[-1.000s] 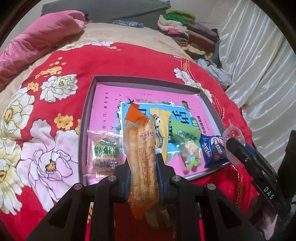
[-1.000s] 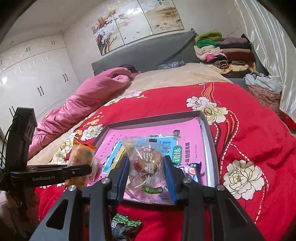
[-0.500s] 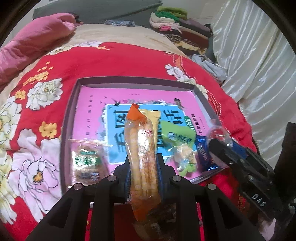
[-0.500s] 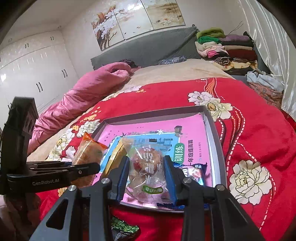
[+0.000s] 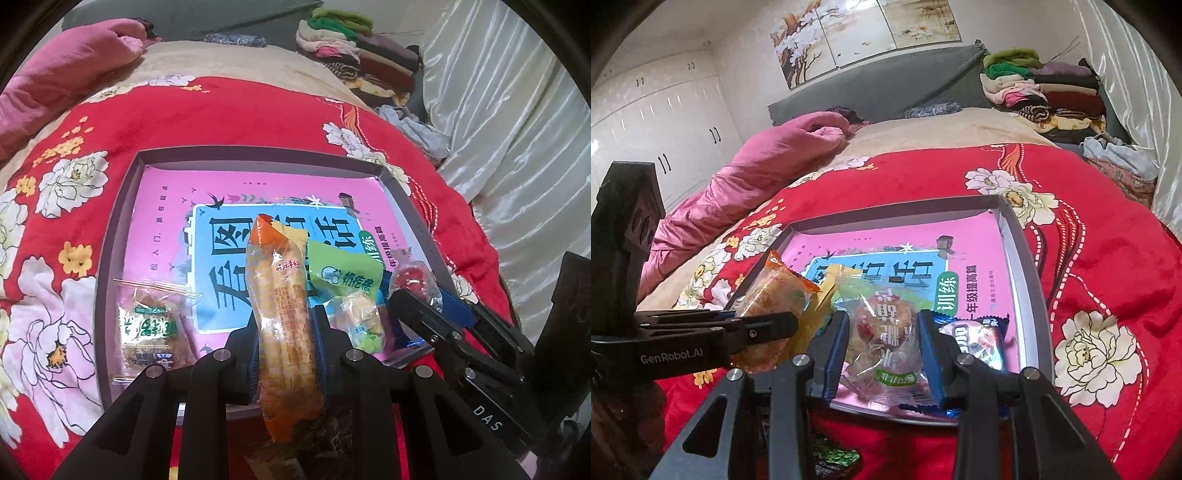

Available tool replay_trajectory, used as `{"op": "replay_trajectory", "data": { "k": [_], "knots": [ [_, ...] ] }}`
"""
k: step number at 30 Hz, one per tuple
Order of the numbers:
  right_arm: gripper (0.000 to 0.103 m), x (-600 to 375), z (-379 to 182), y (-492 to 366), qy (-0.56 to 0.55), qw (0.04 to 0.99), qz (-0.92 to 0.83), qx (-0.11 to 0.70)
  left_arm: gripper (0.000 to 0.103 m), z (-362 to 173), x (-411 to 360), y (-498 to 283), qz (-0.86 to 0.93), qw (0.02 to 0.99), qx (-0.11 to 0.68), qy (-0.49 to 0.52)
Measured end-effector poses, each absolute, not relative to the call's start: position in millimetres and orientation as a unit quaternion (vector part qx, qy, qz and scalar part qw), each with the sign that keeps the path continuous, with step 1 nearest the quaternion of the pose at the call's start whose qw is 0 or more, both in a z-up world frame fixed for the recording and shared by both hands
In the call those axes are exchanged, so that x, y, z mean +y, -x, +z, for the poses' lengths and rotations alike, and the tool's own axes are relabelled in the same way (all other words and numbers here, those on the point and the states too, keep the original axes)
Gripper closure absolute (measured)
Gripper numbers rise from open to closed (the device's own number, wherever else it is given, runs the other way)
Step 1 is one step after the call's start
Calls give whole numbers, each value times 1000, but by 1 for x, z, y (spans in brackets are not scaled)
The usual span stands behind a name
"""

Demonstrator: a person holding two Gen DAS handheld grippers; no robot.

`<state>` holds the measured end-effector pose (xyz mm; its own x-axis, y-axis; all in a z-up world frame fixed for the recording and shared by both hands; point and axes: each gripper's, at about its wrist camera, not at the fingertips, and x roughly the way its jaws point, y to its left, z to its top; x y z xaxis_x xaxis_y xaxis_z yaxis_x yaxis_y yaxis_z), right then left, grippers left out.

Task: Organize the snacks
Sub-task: 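Release the bread bag into the tray with the left tool while the right tool releases the candy bag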

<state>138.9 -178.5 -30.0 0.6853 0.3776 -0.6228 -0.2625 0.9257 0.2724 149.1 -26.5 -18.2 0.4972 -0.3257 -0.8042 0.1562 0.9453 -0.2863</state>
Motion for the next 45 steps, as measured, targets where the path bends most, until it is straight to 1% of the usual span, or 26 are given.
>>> {"op": "replay_trajectory", "data": {
  "k": [12,16,20,25,32,35,41,45],
  "knots": [
    [64,-175,-32,-139,-73,913,181,359,77,-18,-28,-150,-139,861,482,85],
    [64,-174,-32,-139,-73,913,181,359,74,-19,-26,-152,-134,862,481,85],
    [63,-174,-32,-139,-73,912,180,360,74,-20,-22,-153,-125,863,481,85],
    [60,-175,-31,-138,-72,914,177,358,74,-21,-18,-154,-115,864,483,85],
    [59,-178,-31,-137,-74,915,173,356,72,-24,-11,-155,-104,863,486,85],
    [59,-179,-29,-136,-74,917,172,353,69,-23,-10,-154,-101,864,487,83],
    [57,-183,-25,-134,-80,920,169,345,59,-21,-6,-153,-99,864,485,88],
    [53,-185,-20,-132,-86,923,172,334,53,-17,-4,-152,-101,864,484,92]
  ]
}}
